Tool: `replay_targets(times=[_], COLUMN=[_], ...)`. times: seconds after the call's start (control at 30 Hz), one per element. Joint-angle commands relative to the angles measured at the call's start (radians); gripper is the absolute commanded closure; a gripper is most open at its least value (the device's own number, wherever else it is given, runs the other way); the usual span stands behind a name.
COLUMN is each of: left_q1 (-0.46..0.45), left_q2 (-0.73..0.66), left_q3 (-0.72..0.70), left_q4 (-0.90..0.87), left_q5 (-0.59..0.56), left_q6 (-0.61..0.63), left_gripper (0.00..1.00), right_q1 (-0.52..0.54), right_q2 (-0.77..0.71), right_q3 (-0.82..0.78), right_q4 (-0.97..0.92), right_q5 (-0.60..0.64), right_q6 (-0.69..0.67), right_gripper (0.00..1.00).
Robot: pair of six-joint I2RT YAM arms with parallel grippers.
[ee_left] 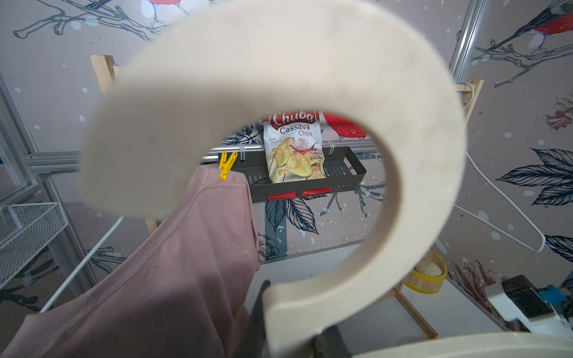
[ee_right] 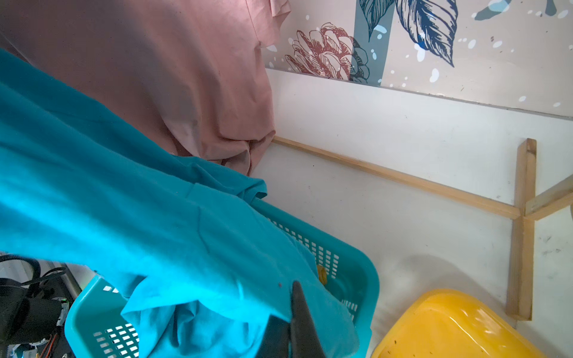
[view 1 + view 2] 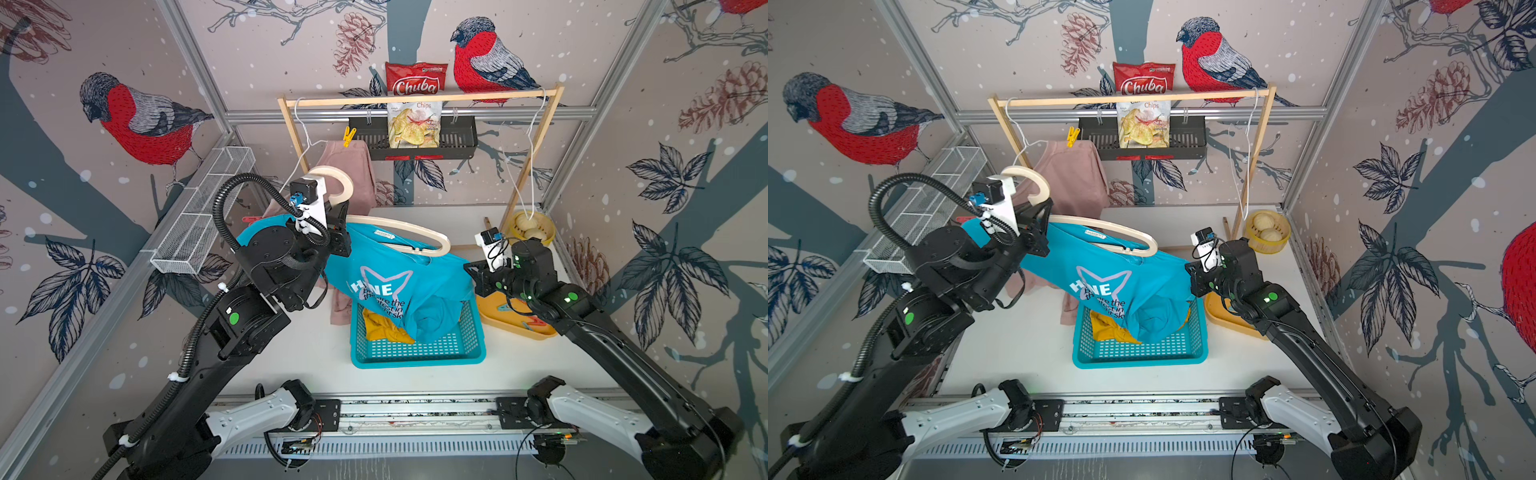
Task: Remove the clothespins securing t-shirts to the hanger
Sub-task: Remove the T-shirt from the hanger.
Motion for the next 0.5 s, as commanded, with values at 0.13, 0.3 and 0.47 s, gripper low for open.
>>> replay_targets(times=[0.13,0.3,0.47], left_q1=[-0.029,-0.107,-0.230], left_q2=[0.066,0.104,0.158], left_q3=[0.053,0.048,0.046], left_q4=[0.029,0.066,0.104], left_q5=[0.068,0.047,-0.014], left_q6=[-0.020,0.028,0.144], left_gripper=[1.00,1.00,1.00], right_q1=[-0.019,-0.026,-0.027], right_q2=[-0.051,-0.134,-0.149], right_q3=[0.092,0.191,0.322], right_q4=[-0.041,-0.064,-0.121], right_q5=[0.114,0.180,0.069], right_q6=[0.002,-0.006,-0.015], right_gripper=[0.20,0.12,0.09])
